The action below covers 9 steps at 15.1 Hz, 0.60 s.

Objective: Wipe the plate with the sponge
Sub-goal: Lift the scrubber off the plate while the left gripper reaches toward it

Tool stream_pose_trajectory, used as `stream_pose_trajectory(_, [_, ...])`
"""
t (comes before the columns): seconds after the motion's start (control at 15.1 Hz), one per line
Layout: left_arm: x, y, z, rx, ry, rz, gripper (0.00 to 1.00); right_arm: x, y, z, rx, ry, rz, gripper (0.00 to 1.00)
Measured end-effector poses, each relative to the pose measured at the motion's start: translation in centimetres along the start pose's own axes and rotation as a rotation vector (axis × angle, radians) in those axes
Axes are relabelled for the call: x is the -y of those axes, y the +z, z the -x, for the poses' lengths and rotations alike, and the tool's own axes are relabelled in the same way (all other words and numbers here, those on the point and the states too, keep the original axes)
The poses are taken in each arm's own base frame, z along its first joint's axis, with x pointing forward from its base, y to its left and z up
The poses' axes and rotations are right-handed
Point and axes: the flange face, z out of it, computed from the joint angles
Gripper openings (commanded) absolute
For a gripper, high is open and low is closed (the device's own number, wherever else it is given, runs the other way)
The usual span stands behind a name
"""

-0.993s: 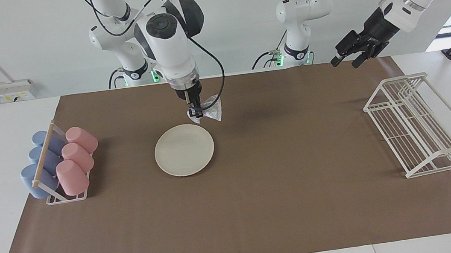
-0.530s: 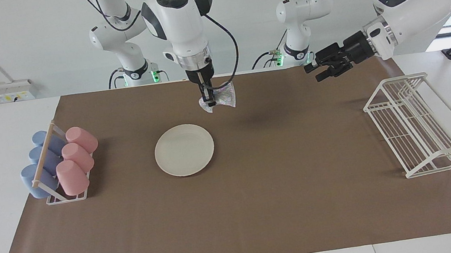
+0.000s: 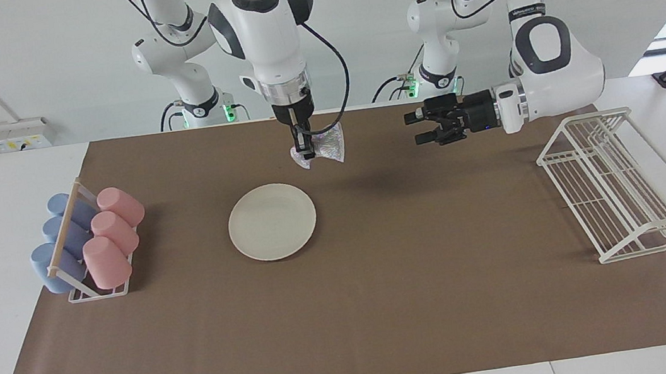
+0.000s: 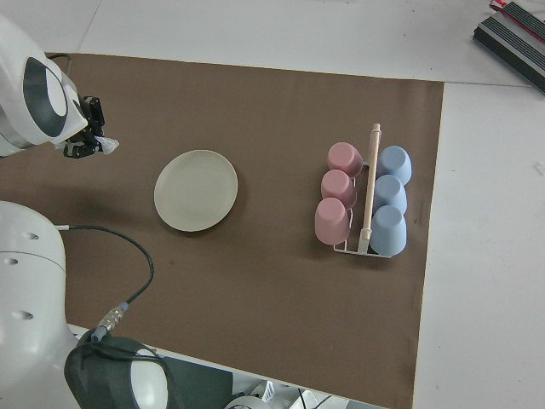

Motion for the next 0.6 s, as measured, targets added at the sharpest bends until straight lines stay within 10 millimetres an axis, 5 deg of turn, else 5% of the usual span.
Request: stream_pose_trajectory(0.6, [-1.2,9.2,-0.3,-0.038,0.003,0.092,1.00,0.8,2.6,0.9,-0.016,0.007,-0.032,0.00])
